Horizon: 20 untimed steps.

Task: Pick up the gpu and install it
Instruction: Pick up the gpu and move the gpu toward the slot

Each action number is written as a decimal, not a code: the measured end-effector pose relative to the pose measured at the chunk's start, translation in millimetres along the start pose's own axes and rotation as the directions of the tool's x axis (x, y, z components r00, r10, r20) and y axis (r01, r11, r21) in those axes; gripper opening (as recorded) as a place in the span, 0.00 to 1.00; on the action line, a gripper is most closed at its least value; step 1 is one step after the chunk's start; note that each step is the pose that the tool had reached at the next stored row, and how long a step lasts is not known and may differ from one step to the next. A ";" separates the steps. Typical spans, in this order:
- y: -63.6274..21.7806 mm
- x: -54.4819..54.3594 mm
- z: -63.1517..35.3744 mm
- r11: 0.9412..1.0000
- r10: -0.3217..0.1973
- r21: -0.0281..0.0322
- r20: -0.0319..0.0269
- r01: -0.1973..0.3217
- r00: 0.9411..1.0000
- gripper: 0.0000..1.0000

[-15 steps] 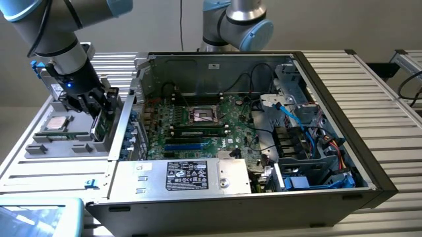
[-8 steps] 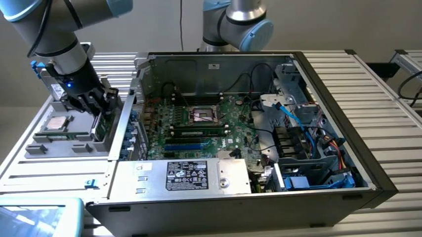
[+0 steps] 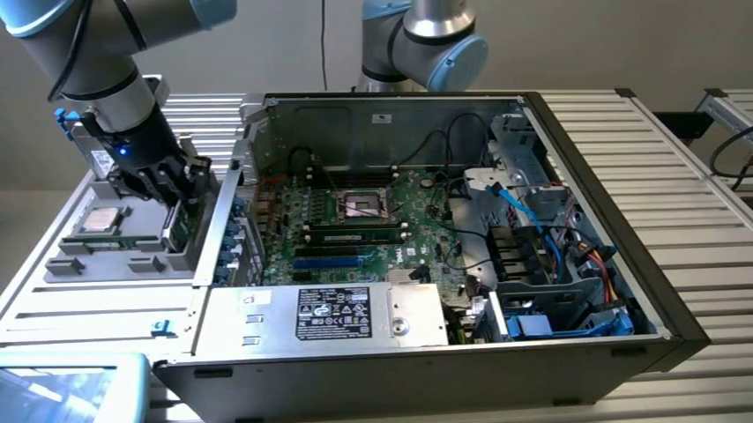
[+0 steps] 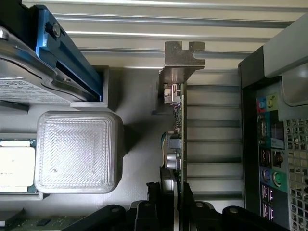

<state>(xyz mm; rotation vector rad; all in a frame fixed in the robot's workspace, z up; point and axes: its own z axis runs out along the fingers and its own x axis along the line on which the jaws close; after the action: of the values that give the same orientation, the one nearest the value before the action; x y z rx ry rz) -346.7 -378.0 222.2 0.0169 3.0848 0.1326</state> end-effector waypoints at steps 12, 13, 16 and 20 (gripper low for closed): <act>3.7 -2.9 -53.3 1.000 0.000 0.000 -0.001 0.000 1.000 0.28; 3.7 -3.1 -57.9 1.000 0.001 0.000 -0.002 -0.001 1.000 0.28; 3.8 -3.9 -71.3 1.000 0.003 0.000 -0.003 -0.003 1.000 0.28; 3.9 -4.8 -89.8 1.000 0.006 0.000 -0.004 -0.006 1.000 0.28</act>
<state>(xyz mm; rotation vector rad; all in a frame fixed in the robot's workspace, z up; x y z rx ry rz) -346.7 -381.8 312.1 0.0267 3.0887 0.1323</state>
